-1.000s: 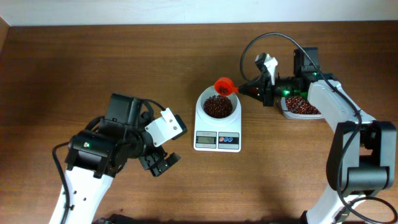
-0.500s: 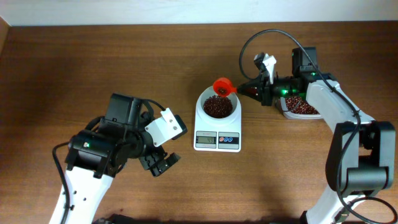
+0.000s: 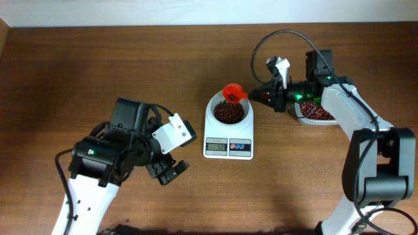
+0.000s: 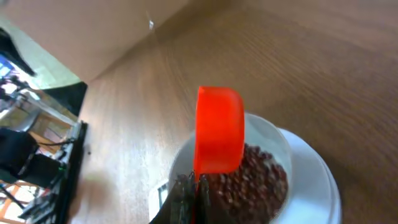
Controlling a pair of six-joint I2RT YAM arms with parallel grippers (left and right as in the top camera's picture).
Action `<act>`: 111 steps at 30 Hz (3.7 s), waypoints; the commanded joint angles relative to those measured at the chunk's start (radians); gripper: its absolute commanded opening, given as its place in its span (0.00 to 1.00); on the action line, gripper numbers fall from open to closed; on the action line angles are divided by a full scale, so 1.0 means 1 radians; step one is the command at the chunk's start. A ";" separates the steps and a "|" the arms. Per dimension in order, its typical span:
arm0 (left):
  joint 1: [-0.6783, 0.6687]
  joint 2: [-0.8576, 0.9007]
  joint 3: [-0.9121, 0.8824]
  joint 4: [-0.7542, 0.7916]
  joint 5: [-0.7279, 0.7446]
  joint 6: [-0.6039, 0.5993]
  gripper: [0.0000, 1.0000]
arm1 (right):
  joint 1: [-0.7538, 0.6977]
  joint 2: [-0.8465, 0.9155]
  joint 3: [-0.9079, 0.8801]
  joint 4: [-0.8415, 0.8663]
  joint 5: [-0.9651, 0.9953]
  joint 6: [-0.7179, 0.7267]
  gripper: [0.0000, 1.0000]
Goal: Scoop and weigh 50g on scale
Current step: 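Tilt the scoop over the bowl to add a few beans, then move the orange scoop right toward the bean tub with the right gripper, then lower the scoop in front of the tub and release it onto the table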
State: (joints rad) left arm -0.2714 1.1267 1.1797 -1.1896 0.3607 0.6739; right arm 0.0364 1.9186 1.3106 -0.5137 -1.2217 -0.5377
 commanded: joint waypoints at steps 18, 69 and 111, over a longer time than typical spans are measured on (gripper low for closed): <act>0.006 -0.007 -0.002 -0.001 0.017 0.005 0.99 | -0.358 -0.135 0.013 -0.035 -0.106 0.450 0.04; 0.006 -0.007 -0.002 -0.001 0.017 0.005 0.99 | -0.095 -0.451 0.018 -0.291 0.978 0.603 0.04; 0.006 -0.007 -0.002 -0.001 0.017 0.005 0.99 | -0.156 -0.761 -0.573 -0.285 0.962 1.070 0.04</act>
State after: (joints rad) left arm -0.2714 1.1267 1.1797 -1.1896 0.3637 0.6739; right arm -0.1146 1.1660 0.7773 -0.8165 -0.2398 0.5255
